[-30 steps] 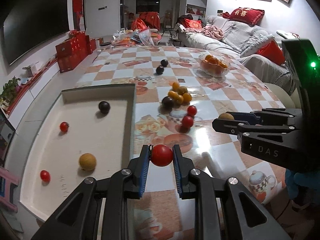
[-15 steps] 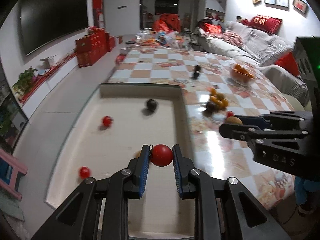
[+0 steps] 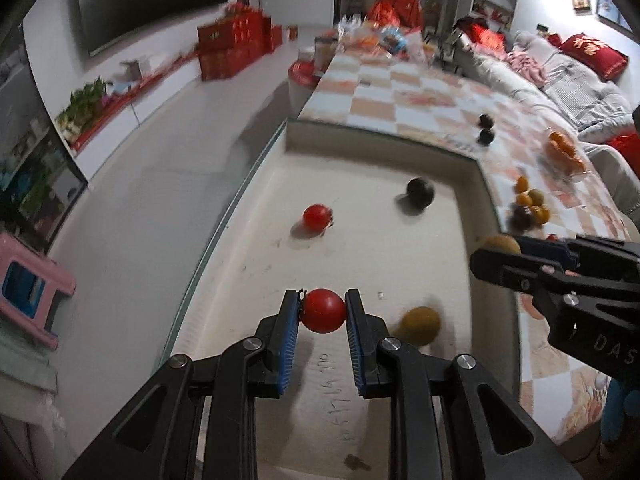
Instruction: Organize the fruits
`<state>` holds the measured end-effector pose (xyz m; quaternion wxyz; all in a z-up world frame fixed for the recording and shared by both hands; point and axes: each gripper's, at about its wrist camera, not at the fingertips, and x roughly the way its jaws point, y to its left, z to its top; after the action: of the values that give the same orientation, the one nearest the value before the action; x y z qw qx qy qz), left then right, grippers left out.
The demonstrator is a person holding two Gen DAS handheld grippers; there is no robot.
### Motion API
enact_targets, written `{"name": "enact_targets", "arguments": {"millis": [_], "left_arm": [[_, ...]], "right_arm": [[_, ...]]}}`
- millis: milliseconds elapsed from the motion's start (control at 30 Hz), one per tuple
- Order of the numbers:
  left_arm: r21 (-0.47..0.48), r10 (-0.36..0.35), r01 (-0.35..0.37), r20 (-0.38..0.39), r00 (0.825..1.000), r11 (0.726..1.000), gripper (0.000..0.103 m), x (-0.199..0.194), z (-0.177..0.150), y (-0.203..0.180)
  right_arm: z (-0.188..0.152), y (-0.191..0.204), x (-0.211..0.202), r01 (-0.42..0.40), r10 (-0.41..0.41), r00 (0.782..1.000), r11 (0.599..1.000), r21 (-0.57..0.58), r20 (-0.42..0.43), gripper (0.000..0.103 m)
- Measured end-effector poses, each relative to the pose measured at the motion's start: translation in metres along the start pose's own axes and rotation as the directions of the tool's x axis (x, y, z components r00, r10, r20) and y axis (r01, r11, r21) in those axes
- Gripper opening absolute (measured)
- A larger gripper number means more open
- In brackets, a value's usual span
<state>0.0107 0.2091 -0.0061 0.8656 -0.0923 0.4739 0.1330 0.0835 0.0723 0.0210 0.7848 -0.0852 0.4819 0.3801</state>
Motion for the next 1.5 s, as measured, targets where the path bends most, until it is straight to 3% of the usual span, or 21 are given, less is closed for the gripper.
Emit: {"name": "enact_targets", "arguments": {"millis": [333, 567, 700, 833, 900, 933, 967, 1033, 1333, 1500], "left_arm": [[0.031, 0.074, -0.073, -0.026, 0.997, 0.997, 0.025, 0.023, 0.014, -0.004], [0.052, 0.078, -0.075, -0.061, 0.995, 0.996, 0.025, 0.034, 0.010, -0.005], [0.060, 0.063, -0.060, -0.054, 0.997, 0.996, 0.025, 0.032, 0.009, -0.006], [0.063, 0.056, -0.053, -0.052, 0.997, 0.997, 0.026, 0.031, 0.007, -0.005], [0.051, 0.047, -0.044, -0.050, 0.998, 0.998, 0.059, 0.030, 0.006, -0.004], [0.038, 0.044, -0.043, -0.031, 0.999, 0.998, 0.090, 0.027, 0.006, -0.002], [0.019, 0.047, -0.048, 0.025, 0.999, 0.999, 0.094, 0.019, 0.005, 0.000], [0.027, 0.044, -0.046, 0.050, 0.998, 0.999, 0.094, 0.013, 0.006, -0.001], [0.037, 0.048, -0.049, 0.026, 0.999, 0.998, 0.094, 0.000, 0.005, -0.015], [-0.002, -0.031, 0.031, 0.028, 0.999, 1.000, 0.094, -0.012, -0.001, -0.026]], "right_arm": [[0.015, 0.004, 0.045, 0.013, -0.013, 0.997, 1.000, -0.005, -0.080, 0.028], [0.013, 0.004, 0.054, -0.002, 0.002, 0.995, 1.000, -0.006, -0.100, 0.030], [0.013, 0.001, 0.052, -0.026, 0.027, 0.995, 1.000, 0.009, -0.101, 0.057], [0.013, 0.003, 0.045, -0.034, 0.034, 0.996, 0.999, 0.004, -0.086, 0.060], [0.014, 0.003, 0.039, -0.043, 0.043, 0.996, 0.999, 0.007, -0.072, 0.067], [0.015, 0.002, 0.037, -0.044, 0.045, 0.997, 0.999, 0.009, -0.067, 0.073], [0.015, 0.001, 0.035, -0.047, 0.047, 0.997, 0.999, 0.011, -0.062, 0.074], [0.015, 0.000, 0.032, -0.046, 0.047, 0.997, 0.999, 0.013, -0.054, 0.075], [0.013, -0.013, -0.004, -0.051, 0.050, 0.999, 0.997, 0.053, 0.015, 0.089], [0.000, -0.034, -0.032, -0.037, 0.034, 0.998, 0.996, 0.077, 0.049, 0.091]]}}
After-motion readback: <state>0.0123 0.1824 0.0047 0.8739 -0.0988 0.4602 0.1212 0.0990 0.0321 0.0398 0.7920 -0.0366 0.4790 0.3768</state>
